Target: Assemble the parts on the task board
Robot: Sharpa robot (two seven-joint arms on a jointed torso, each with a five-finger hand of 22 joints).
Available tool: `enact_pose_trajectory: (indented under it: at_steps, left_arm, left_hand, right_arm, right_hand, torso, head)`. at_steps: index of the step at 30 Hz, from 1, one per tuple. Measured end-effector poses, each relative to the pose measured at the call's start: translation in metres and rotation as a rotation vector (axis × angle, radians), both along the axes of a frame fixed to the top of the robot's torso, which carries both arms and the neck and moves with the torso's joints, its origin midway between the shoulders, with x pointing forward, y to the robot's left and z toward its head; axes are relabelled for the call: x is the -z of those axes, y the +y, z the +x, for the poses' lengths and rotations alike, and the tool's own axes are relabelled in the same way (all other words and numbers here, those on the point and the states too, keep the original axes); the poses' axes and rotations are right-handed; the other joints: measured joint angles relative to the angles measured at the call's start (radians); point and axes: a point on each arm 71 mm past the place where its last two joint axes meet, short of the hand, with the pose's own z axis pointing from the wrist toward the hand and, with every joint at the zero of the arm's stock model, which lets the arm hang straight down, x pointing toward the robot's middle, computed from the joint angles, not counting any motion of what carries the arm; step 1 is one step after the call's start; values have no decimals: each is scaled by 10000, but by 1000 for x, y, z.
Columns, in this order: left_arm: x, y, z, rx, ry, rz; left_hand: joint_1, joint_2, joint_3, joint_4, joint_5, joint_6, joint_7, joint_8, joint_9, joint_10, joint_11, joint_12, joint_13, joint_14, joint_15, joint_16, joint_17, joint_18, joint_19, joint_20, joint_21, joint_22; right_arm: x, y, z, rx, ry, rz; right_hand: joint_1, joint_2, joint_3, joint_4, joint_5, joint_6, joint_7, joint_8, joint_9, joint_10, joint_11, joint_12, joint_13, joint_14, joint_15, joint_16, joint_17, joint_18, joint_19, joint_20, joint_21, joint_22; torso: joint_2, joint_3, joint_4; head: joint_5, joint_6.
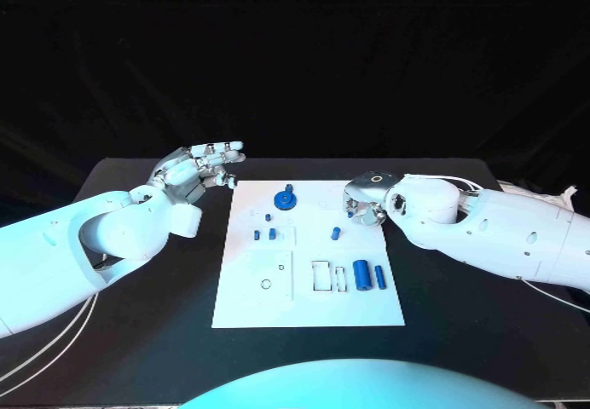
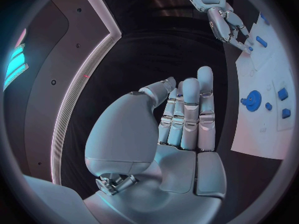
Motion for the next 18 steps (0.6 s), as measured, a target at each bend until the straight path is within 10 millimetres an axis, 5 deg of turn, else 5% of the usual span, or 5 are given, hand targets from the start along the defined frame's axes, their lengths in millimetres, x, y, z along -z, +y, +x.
enact_pose_trajectory:
  at_steps: [18]
  left_arm:
    - [0,-1,0,28,20,65]
  left_hand:
    - [0,0,-53,5,0,-39,37,0,-8,-52,21,41,-1,-35,35,0,-27,-2,-36,36,-41,-21]
  right_arm:
    - [7,2,4,113,100,29]
  right_hand:
    - [62,178,285,-99,0,246,23,0,32,359,-32,0,-227,0,0,106,82,0,75,1,41,126]
  torso:
    - [-2,-12,-5]
  head:
    - [65,-84]
